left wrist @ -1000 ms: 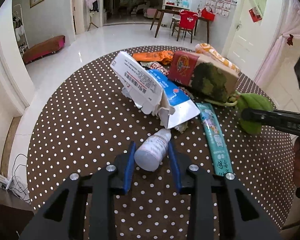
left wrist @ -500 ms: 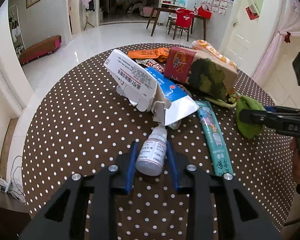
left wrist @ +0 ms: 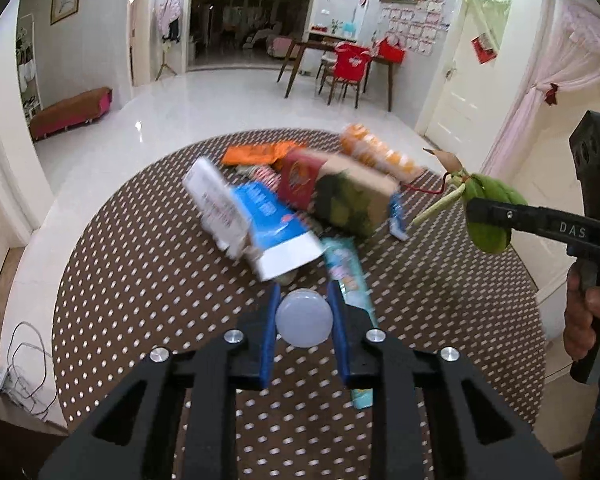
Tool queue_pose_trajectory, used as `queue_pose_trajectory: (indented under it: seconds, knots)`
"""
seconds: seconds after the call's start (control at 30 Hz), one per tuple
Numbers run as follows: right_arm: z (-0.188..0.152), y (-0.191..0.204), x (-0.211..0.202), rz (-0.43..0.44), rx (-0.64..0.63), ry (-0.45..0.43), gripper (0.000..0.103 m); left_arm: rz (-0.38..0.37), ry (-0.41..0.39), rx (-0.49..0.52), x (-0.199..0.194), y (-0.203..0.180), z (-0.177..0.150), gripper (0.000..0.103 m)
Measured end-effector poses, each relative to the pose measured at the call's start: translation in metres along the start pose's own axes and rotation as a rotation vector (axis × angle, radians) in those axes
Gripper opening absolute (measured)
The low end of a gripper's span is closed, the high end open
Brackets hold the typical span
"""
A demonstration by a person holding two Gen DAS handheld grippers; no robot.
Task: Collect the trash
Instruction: 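Carry the bottle and leaves to the blue bin and release them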
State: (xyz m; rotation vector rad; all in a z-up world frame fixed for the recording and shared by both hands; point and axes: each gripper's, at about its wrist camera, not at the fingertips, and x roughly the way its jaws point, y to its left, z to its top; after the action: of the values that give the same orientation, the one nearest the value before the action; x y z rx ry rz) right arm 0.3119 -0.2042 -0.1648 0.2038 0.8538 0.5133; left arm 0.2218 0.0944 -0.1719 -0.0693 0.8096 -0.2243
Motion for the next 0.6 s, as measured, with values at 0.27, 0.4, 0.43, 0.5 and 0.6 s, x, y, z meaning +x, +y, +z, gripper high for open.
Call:
queue_pose_trajectory:
  seconds: [0.27,0.4,0.43,0.5,0.6]
  knots:
    - [0.016,-0.014,-0.059,0.022,0.006,-0.127,0.018,-0.066,-0.062,0.046,-0.011,-0.036,0.027,0.023]
    - [0.019,-0.032,-0.084,-0.01,0.022,-0.177,0.018,-0.113,-0.1,0.098,-0.014,-0.065,0.047,0.023]
    - [0.018,-0.038,-0.092,-0.022,0.029,-0.191,0.018,-0.125,-0.107,0.109,-0.014,-0.073,0.052,0.023]
    - [0.018,-0.051,-0.105,-0.048,0.043,-0.213,0.018,-0.157,-0.122,0.14,-0.012,-0.095,0.063,0.023]
    - [0.016,-0.068,-0.122,-0.088,0.062,-0.237,0.018,-0.197,-0.133,0.18,-0.007,-0.125,0.074,0.023]
